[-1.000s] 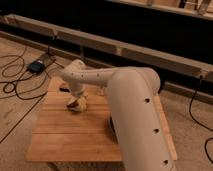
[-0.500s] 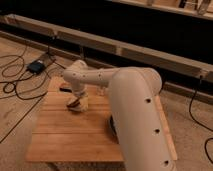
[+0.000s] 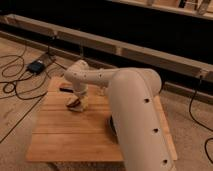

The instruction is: Place the pepper in the ceramic bowl

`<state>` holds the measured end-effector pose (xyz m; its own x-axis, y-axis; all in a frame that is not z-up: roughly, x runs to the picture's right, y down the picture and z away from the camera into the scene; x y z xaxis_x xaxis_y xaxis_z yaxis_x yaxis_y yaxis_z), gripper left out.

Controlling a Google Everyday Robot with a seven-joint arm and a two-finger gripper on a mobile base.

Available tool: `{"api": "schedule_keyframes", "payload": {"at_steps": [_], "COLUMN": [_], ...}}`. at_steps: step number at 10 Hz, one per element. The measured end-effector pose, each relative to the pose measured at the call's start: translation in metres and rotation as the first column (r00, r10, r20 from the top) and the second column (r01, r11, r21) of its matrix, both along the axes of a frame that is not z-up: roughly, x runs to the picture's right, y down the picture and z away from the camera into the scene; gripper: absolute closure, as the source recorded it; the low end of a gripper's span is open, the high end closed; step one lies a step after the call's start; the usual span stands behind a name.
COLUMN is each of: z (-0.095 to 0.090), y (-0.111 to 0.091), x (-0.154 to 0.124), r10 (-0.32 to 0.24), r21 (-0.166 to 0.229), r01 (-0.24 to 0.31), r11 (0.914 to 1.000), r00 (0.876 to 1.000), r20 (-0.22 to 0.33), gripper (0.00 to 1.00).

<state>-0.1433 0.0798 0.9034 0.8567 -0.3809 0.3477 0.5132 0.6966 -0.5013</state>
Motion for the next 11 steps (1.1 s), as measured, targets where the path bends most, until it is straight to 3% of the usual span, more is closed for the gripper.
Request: {"api": "schedule_keyframes", "payload": {"at_steps": [3, 5, 8, 11], "z": [0.001, 0.002, -0.003, -0.028], "y": [-0.004, -0.004, -0.007, -0.011], "x": [0.003, 0.004, 0.008, 0.010], "r10": [-0.006, -0.008, -0.007, 0.008], "r21": [-0.004, -0.008, -0.009, 0.003], "r01": [0.006, 0.008, 0.007, -0.008], "r11": [1.0000, 0.9999, 0.9999, 1.0000], "r00": [1.000, 1.000, 1.000, 1.000], "r20": [0.003, 0.004, 0.003, 0.001], "gripper": [0.84, 0.99, 1.00, 1.00]}}
